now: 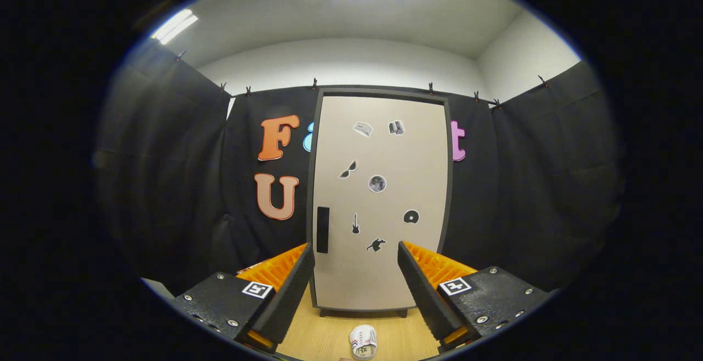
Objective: Open the shoe cabinet door, grab the shoes and put them into the shoe cabinet, then close the shoe cabinet door.
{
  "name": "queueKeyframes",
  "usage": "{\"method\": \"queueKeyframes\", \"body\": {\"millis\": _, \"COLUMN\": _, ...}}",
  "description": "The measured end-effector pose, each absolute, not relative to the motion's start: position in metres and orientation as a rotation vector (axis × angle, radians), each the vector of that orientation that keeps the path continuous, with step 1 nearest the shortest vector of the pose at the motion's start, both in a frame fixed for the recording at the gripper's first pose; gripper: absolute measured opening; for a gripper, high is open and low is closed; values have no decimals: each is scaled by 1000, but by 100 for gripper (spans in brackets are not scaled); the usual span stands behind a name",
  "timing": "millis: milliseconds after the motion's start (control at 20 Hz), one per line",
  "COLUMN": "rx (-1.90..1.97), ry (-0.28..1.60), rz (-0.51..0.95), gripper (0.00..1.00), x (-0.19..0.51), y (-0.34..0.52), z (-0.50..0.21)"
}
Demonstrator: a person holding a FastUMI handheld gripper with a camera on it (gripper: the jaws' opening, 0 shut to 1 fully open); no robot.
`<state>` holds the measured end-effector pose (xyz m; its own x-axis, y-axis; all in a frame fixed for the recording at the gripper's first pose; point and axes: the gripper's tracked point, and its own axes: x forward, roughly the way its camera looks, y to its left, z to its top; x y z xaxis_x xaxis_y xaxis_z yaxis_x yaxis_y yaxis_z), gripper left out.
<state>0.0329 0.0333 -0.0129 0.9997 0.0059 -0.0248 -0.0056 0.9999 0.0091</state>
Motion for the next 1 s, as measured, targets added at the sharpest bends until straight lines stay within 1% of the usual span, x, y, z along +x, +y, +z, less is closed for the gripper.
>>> {"method": "queueKeyframes", "body": {"millis": 550, "rx": -4, "ry": 35, "rz": -21, "gripper": 95, "x": 92, "y": 75, "z": -31}}
{"method": "queueKeyframes", "body": {"millis": 1000, "rx": 3, "ry": 77, "rz": 17, "gripper": 94, "x": 172, "y": 105, "z": -64}}
